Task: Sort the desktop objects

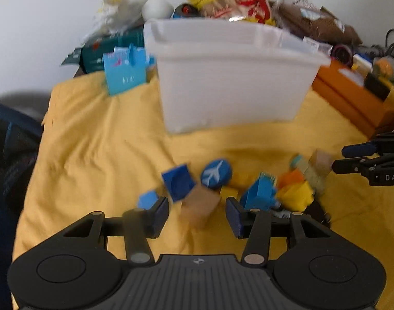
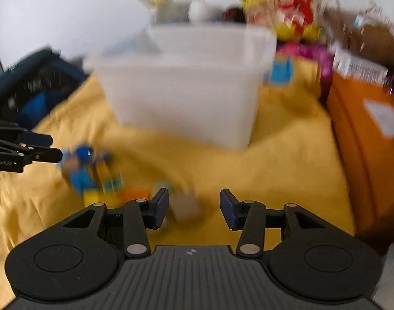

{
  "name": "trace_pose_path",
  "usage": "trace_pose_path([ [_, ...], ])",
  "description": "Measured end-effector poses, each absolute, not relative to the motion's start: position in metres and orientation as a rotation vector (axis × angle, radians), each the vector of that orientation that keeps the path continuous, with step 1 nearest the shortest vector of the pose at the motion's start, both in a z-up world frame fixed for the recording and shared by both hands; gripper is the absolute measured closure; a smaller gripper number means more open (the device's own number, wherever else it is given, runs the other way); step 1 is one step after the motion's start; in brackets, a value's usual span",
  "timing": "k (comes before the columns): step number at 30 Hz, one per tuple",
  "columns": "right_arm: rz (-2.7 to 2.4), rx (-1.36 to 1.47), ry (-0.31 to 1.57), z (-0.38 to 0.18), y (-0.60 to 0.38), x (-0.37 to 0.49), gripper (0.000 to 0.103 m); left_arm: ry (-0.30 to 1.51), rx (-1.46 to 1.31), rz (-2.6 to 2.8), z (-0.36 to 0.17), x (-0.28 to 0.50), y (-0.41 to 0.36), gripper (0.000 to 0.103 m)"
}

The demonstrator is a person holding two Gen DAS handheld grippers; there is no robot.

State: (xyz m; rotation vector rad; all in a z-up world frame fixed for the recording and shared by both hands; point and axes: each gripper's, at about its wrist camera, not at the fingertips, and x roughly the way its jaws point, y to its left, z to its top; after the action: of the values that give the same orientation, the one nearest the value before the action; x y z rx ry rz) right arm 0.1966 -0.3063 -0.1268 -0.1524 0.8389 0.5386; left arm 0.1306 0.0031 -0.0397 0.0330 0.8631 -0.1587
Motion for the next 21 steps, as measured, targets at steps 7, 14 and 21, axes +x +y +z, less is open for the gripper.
trace_pose_path([
  [7, 0.551, -0.205, 0.857, -0.144, -0.295, 0.198, 0.055, 0.863, 0.067, -0.161, -0.056, 0.143, -0.004, 0.05],
  [14, 0.556, -0.258, 0.867, -0.158, -0.285, 0.205, 0.057, 0.886, 0.118, -0.216, -0.067, 0.149, -0.015, 0.062],
  [21, 0.565, -0.188, 0.871, -0.15, -0.296, 0.199, 0.066, 0.85, 0.035, -0.206, -0.051, 0.137, -0.004, 0.062],
])
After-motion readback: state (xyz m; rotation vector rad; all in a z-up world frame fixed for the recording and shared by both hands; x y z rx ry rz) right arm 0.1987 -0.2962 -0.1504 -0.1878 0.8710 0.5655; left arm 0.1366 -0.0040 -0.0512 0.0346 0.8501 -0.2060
